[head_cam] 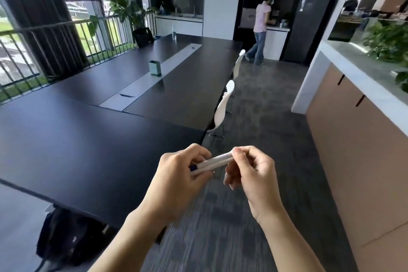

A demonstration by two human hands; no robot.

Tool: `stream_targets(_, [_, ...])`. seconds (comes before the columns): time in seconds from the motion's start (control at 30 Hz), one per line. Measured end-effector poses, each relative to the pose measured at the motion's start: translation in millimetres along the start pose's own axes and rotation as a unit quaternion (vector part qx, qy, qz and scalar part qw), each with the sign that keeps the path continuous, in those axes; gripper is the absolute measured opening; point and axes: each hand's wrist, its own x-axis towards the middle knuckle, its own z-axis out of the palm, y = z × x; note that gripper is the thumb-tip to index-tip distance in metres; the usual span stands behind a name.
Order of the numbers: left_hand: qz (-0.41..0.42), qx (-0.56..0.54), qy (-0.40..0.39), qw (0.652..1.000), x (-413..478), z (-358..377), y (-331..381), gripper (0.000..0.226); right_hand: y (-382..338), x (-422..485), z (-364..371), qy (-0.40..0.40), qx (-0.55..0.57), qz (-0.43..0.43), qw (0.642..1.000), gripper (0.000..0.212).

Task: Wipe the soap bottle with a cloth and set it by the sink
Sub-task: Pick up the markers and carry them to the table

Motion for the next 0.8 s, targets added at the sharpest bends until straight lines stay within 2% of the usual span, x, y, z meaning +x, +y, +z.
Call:
stream_targets(0.27, [0.019,0.079,-0.024,0.996,63,-30,-98,0.019,52,81,70,-0.052,-0.019,0.038,0.998,0.023])
stream_targets(0.53, [-0.014,0.066,-0.078,0.995,94,-54,-193,0.021,88,127,127,-0.099,-0.046,0.106,0.988,0.012])
stream_targets(0.8, [-0.019,0.034,-0.133,0.990,86,-52,-287,0.023,152,117,182,-0.036,-0.060,0.176,0.982,0.004])
